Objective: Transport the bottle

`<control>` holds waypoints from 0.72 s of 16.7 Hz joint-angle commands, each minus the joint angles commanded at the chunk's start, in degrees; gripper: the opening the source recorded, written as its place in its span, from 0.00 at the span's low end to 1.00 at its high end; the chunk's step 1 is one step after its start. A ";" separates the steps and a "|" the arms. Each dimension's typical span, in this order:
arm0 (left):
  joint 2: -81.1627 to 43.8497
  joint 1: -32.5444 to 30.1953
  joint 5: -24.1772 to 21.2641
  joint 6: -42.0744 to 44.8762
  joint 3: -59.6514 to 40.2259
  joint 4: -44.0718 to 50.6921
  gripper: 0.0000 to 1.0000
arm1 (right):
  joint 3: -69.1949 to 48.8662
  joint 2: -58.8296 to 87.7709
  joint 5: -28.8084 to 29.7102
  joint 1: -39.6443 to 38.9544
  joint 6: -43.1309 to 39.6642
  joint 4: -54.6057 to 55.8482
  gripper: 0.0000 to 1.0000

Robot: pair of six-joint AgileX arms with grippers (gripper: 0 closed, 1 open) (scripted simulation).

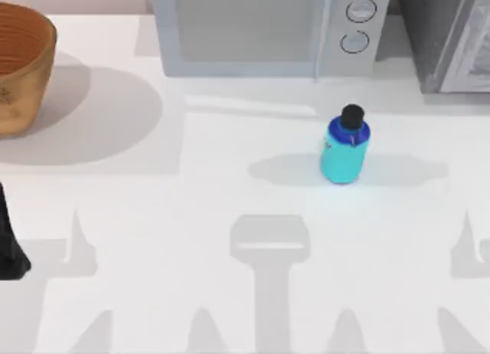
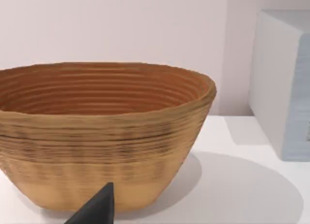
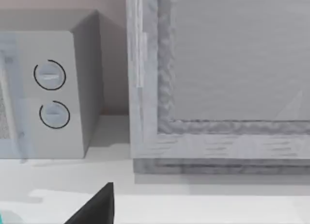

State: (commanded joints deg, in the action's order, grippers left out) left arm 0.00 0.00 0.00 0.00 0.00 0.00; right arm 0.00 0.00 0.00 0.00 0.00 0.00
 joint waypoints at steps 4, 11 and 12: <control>-1.71 -0.77 -0.12 -0.11 -0.87 -1.69 1.00 | 0.00 0.00 0.00 0.00 0.00 0.00 1.00; -26.64 -9.52 -0.76 -0.36 -10.23 -21.76 1.00 | 0.00 0.00 0.00 0.00 0.00 0.00 1.00; -32.43 -11.27 -0.85 -0.29 -11.95 -25.69 1.00 | 0.00 0.00 0.00 0.00 0.00 0.00 1.00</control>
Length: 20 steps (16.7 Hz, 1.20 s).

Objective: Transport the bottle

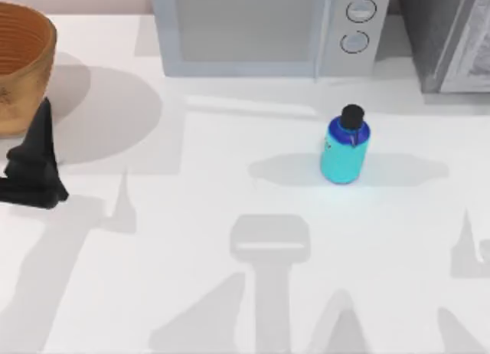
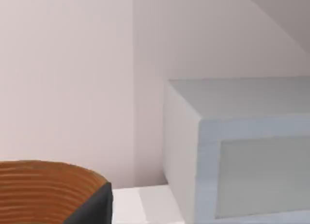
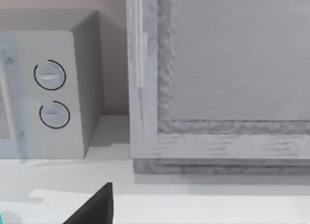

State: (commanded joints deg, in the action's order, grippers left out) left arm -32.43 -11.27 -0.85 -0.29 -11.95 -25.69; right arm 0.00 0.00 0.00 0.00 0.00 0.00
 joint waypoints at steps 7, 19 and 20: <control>-47.30 -13.64 -1.09 0.76 -12.21 -28.85 1.00 | 0.00 0.00 0.00 0.00 0.00 0.00 1.00; -103.74 -31.43 -2.98 0.95 -29.77 -67.47 1.00 | 0.00 0.00 0.00 0.00 0.00 0.00 1.00; -105.19 -32.00 -3.05 0.95 -30.49 -68.86 1.00 | 0.00 0.00 0.00 0.00 0.00 0.00 1.00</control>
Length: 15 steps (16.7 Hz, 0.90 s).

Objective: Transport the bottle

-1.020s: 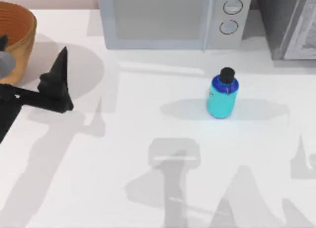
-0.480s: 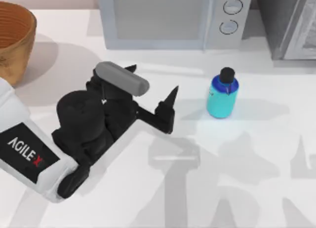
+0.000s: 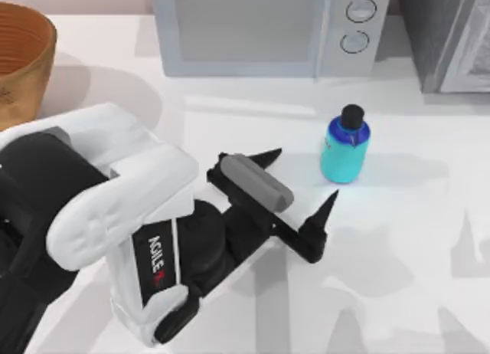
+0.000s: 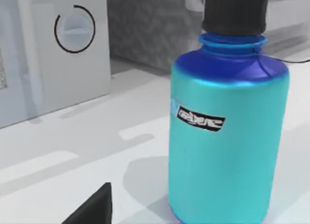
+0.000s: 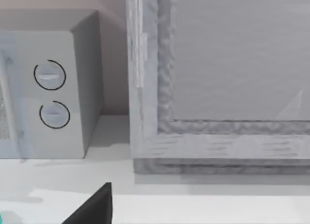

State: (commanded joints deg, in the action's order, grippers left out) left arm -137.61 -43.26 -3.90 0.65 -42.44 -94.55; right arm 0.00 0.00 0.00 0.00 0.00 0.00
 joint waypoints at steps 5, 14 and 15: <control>-1.32 -0.52 -0.06 -0.01 -0.70 -1.31 1.00 | 0.00 0.00 0.00 0.00 0.00 0.00 1.00; -5.36 -0.96 0.31 -0.06 -15.16 9.00 1.00 | 0.00 0.00 0.00 0.00 0.00 0.00 1.00; -6.13 -1.04 0.41 -0.07 -18.03 11.05 1.00 | 0.00 0.00 0.00 0.00 0.00 0.00 1.00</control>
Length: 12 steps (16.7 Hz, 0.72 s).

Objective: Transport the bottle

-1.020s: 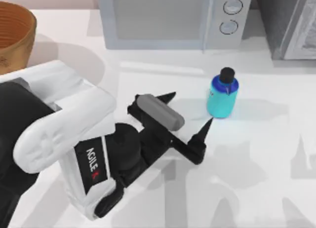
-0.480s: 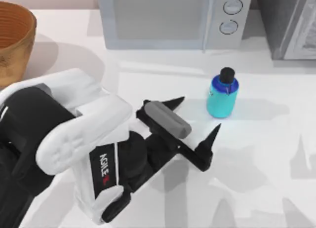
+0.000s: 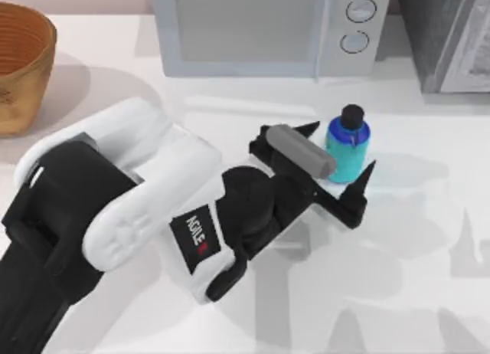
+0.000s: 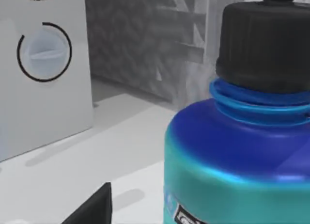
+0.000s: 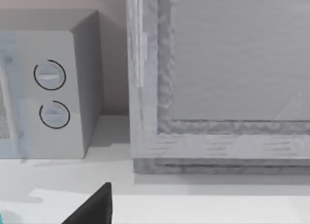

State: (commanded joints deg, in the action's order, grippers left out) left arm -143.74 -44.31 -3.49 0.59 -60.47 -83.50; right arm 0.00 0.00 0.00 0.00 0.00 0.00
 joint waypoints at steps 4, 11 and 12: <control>-1.97 -0.25 0.24 -0.03 -8.09 6.20 1.00 | 0.00 0.00 0.00 0.00 0.00 0.00 1.00; -2.10 -0.27 0.26 -0.03 -8.77 6.81 0.85 | 0.00 0.00 0.00 0.00 0.00 0.00 1.00; -2.10 -0.27 0.26 -0.03 -8.77 6.81 0.77 | 0.00 0.00 0.00 0.00 0.00 0.00 1.00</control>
State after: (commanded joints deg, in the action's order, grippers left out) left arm -145.85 -44.58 -3.23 0.56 -69.24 -76.69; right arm 0.00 0.00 0.00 0.00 0.00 0.00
